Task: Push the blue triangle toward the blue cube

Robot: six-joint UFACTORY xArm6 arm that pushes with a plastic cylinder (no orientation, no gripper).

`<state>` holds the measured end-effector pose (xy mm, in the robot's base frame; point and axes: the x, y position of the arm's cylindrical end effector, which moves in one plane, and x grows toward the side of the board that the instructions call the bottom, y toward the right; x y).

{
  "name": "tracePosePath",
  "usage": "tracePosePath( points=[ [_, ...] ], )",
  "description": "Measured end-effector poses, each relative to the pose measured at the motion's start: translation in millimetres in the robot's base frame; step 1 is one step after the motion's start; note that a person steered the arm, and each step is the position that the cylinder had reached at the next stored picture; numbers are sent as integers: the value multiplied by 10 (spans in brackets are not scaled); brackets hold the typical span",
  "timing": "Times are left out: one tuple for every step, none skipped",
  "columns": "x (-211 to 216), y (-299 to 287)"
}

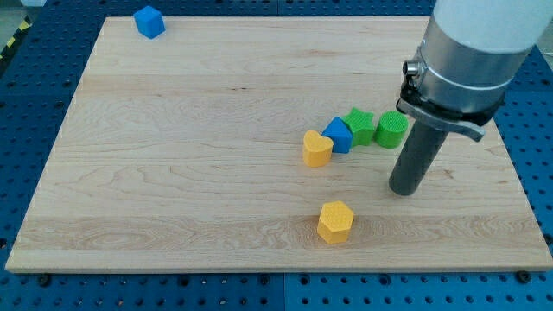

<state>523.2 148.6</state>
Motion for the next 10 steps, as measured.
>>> tracePosePath(
  points=[
    [-218,-145],
    [-459,-345],
    [-659,-626],
    [-758,-896],
    [-680,-1004],
    [-499,-990],
    [-548,-1182],
    [-674,-1550],
    [-771,-1749],
    [-767,-1878]
  ],
)
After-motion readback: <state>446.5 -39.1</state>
